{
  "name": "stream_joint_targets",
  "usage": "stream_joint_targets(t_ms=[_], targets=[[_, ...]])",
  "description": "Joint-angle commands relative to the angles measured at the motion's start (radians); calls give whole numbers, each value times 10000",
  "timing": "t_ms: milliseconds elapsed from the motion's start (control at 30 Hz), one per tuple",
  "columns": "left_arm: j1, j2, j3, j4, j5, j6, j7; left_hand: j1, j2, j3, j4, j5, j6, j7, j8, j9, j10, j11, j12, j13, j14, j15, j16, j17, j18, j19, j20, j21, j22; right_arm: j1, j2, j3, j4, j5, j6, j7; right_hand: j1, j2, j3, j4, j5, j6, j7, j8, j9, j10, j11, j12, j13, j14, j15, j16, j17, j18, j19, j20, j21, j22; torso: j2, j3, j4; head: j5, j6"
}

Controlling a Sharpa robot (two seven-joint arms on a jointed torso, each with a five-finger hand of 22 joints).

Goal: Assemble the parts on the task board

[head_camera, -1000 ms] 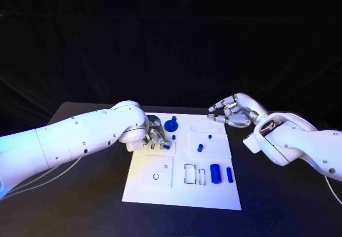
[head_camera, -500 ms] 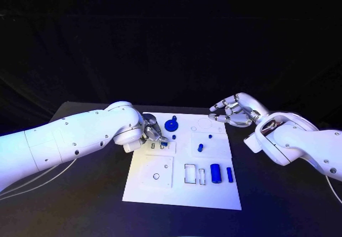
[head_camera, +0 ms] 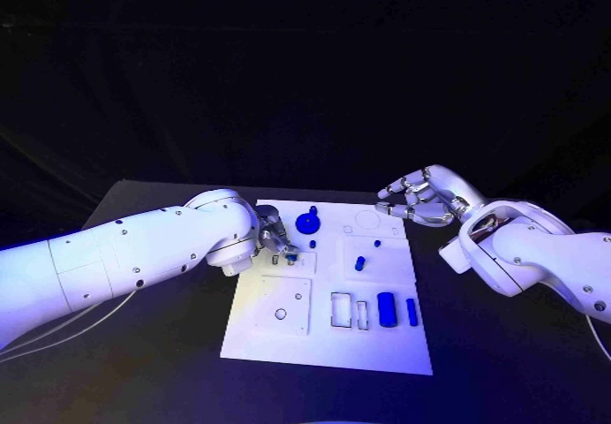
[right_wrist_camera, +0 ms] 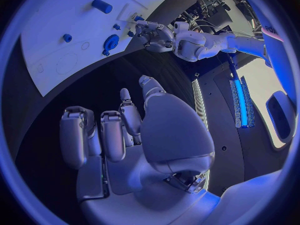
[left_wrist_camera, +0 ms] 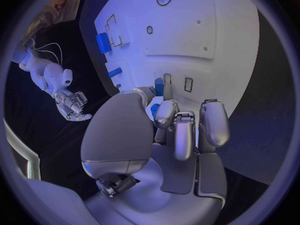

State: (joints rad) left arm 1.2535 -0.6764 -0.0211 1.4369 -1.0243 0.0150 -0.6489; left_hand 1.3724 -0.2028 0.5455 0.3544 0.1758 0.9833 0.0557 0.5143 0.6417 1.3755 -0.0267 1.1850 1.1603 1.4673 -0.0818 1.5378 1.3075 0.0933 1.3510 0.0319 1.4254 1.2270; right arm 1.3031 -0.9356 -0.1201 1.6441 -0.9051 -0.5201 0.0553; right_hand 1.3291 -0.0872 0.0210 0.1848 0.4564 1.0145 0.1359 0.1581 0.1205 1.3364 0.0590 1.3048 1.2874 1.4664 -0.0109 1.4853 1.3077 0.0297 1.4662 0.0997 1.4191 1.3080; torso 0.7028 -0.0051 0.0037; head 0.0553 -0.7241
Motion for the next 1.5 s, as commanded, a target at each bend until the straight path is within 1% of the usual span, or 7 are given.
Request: stream_joint_targets(t_ms=[33,433,733,933,1233,1367,1500], targets=[[-31,71,2,-6,-573,-145,58,-116,-14,2042,-1982,9,34,-73,58,411,71,3,41,18,918,12,26,2275,-204,99,-11,53,46,-11,1,0,-1,-18,45,75,-58,6,-56,3,49,-85,2,40,9,-29,-54,-52,-16,670,-69,-31,1119,120,27,-84,-68,1669,9,0,-8,4,3],[-76,132,-3,-45,-898,409,-22,-176,-46,2106,-2035,8,58,-86,76,445,96,-9,55,30,918,3,28,2277,-217,143,-19,85,113,-16,-3,0,-4,-17,79,83,-80,5,-68,18,64,-92,4,40,12,-36,-51,-60,-25,670,-68,-34,1117,123,21,-83,-82,1662,8,5,-7,-12,-40],[-79,160,-5,-99,-1117,685,-71,-208,-65,2147,-2075,8,70,-93,89,469,107,-17,56,29,918,-4,27,2278,-225,169,-24,104,152,-19,8,0,-12,-14,110,97,-84,2,-72,20,66,-93,4,40,12,-43,-51,-68,-33,669,-67,-37,1114,124,18,-83,-88,1659,5,1,-7,27,-55],[-85,160,-4,-137,-1089,769,-72,-231,-79,2172,-2100,6,77,-98,98,485,119,-21,66,39,919,-7,29,2280,-231,189,-27,119,182,-29,22,-1,-25,-6,128,110,-89,-2,-76,23,68,-94,4,40,13,-41,-51,-66,-31,669,-67,-37,1115,124,18,-83,-88,1660,4,-3,-8,0,-73],[-87,162,-4,-160,-1096,910,-76,-265,-100,2206,-2137,5,91,-105,112,509,139,-28,83,54,919,-11,28,2279,-237,207,-31,132,208,-39,35,-1,-35,9,155,130,-143,-25,-117,53,98,-101,6,43,19,-37,-48,-62,-28,671,-64,-38,1118,124,20,-82,-92,1660,2,5,-4,-19,-100],[-87,165,-4,-165,-1100,950,-79,-274,-106,2212,-2143,4,93,-106,115,513,132,-29,64,33,920,-12,29,2281,-237,209,-32,134,211,-42,39,-1,-38,18,160,142,-194,-41,-171,92,283,-113,2,53,33,-39,-53,-64,-34,672,-66,-45,1116,123,26,-83,-98,1664,6,7,-2,-22,-100],[-87,190,-4,-169,-1102,953,-76,-348,-130,2221,-2144,-3,99,-109,124,536,141,-30,56,22,919,-14,28,2279,-238,212,-34,137,214,-43,43,-1,-38,23,159,148,-206,-41,-181,102,327,-115,0,56,37,-38,-52,-64,-34,674,-67,-43,1122,123,28,-83,-100,1664,2,8,-2,-12,-104]])
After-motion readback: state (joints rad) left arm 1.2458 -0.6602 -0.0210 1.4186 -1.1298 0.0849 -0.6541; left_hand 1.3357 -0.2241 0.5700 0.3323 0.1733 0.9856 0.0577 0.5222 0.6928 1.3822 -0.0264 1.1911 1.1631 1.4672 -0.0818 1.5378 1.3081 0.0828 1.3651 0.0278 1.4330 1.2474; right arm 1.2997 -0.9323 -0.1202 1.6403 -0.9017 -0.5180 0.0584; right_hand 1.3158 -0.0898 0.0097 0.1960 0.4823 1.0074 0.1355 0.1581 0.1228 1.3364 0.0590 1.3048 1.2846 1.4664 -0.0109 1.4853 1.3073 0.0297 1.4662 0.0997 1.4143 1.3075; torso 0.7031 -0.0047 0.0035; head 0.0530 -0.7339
